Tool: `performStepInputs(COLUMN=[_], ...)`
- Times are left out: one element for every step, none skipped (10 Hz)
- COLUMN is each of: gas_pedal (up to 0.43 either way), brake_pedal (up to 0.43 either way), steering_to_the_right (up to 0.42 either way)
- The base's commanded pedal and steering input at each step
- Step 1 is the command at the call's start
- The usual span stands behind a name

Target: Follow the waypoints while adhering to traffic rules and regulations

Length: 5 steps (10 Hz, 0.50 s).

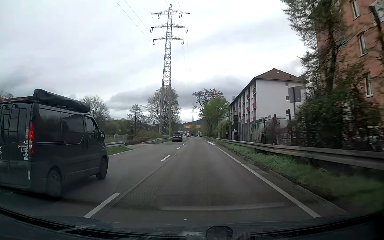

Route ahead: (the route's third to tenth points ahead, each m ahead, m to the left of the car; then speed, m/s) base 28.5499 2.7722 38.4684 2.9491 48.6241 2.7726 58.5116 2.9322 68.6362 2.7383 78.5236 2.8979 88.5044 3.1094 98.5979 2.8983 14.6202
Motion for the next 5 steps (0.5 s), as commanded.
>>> performStepInputs(gas_pedal=[0.177,0.177,0.177,0.169,0.169], brake_pedal=[0.0,0.0,0.0,0.0,0.0], steering_to_the_right=[0.001,0.001,0.001,0.001,0.001])
